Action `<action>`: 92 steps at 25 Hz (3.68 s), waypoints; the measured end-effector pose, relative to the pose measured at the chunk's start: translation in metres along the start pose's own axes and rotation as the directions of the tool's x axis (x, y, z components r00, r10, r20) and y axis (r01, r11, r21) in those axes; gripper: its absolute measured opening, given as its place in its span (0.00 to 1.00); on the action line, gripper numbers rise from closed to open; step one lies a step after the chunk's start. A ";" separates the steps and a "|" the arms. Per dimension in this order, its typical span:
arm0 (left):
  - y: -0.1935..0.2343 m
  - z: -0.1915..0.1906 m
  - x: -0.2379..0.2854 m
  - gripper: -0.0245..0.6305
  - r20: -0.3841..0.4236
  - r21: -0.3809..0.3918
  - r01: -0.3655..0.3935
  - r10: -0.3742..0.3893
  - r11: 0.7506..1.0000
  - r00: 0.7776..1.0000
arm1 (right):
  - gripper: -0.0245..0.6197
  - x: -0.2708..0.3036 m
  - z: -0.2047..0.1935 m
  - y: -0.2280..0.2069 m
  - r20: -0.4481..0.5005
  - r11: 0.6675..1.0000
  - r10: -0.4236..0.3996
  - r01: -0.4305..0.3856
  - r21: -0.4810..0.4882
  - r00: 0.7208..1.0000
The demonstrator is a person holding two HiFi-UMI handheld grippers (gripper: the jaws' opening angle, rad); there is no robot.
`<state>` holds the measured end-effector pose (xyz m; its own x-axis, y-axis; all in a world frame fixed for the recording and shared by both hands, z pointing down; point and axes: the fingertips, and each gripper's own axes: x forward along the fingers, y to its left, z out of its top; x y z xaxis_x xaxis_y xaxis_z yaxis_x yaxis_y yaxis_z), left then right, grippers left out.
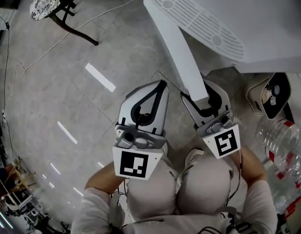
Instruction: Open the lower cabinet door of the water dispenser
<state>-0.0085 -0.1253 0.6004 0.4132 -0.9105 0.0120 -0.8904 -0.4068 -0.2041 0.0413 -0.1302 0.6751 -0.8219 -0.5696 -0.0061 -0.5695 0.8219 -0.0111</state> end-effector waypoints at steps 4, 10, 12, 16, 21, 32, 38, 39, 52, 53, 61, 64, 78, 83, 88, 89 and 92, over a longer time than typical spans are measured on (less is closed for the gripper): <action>0.031 0.002 -0.031 0.05 -0.018 0.025 -0.090 0.091 0.996 0.996 | 0.37 0.017 0.000 0.024 -0.015 0.996 0.088 -0.088 -0.007 0.996; 0.059 0.000 -0.060 0.05 -0.031 0.011 -0.158 0.159 0.987 0.987 | 0.37 0.039 0.002 0.056 0.012 0.977 0.213 -0.213 -0.005 0.977; 0.065 -0.001 -0.067 0.05 -0.030 0.010 -0.174 0.174 0.985 0.984 | 0.37 0.047 0.003 0.066 0.023 0.970 0.243 -0.243 -0.010 0.970; 0.075 -0.001 -0.079 0.05 -0.024 0.016 -0.186 0.186 0.982 0.982 | 0.36 0.066 0.003 0.089 0.046 0.952 0.307 -0.307 -0.018 0.950; 0.094 -0.001 -0.102 0.05 -0.029 0.045 -0.235 0.236 0.971 0.971 | 0.38 0.092 0.003 0.114 0.069 0.935 0.356 -0.355 -0.022 0.932; 0.142 -0.043 -0.118 0.05 -0.072 0.094 -0.424 0.431 0.901 0.899 | 0.38 0.153 0.003 0.146 0.052 0.940 0.340 -0.339 -0.021 0.939; 0.159 -0.074 -0.127 0.05 -0.104 0.068 -0.489 0.493 0.870 0.864 | 0.40 0.174 0.003 0.155 0.065 0.950 0.312 -0.311 -0.023 0.948; 0.160 -0.078 -0.129 0.05 -0.108 0.057 -0.496 0.499 0.867 0.860 | 0.40 0.176 0.003 0.155 0.065 0.952 0.308 -0.307 -0.023 0.949; 0.188 -0.093 -0.148 0.05 -0.116 -0.009 -0.548 0.543 0.837 0.831 | 0.44 0.233 0.003 0.167 0.080 0.967 0.255 -0.253 -0.039 0.964; 0.191 -0.093 -0.150 0.05 -0.114 -0.010 -0.552 0.548 0.834 0.829 | 0.44 0.238 0.004 0.168 0.081 0.966 0.257 -0.254 -0.040 0.963; 0.202 -0.096 -0.156 0.05 -0.106 -0.023 -0.582 0.577 0.813 0.810 | 0.45 0.266 0.002 0.167 0.068 0.965 0.258 -0.254 -0.061 0.964; 0.202 -0.095 -0.157 0.05 -0.106 -0.026 -0.581 0.576 0.813 0.811 | 0.45 0.272 0.005 0.168 0.068 0.966 0.257 -0.253 -0.057 0.964; 0.181 -0.083 -0.134 0.04 -0.085 -0.018 -0.532 0.528 0.847 0.845 | 0.39 0.214 0.004 0.160 0.104 0.938 0.346 -0.346 -0.022 0.932; 0.173 -0.078 -0.126 0.05 -0.068 -0.011 -0.509 0.508 0.860 0.859 | 0.29 0.179 -0.009 0.144 0.079 0.939 0.344 -0.345 0.000 0.936; 0.158 -0.083 -0.110 0.05 -0.067 -0.011 -0.469 0.468 0.883 0.881 | 0.09 0.154 -0.020 0.122 0.045 0.949 0.314 -0.315 0.023 0.948; 0.156 -0.085 -0.107 0.05 -0.068 -0.011 -0.463 0.462 0.886 0.884 | 0.09 0.151 -0.021 0.116 0.036 0.952 0.303 -0.304 0.026 0.952; 0.148 -0.090 -0.096 0.05 -0.073 -0.027 -0.452 0.449 0.892 0.891 | 0.09 0.136 -0.026 0.095 0.007 0.966 0.258 -0.258 0.024 0.966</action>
<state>-0.1969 -0.1042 0.6575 -0.0455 -0.9989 -0.0098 -0.9859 0.0464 -0.1608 -0.1245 -0.1294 0.6987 -0.9408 -0.3386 -0.0158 -0.3380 0.9406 -0.0336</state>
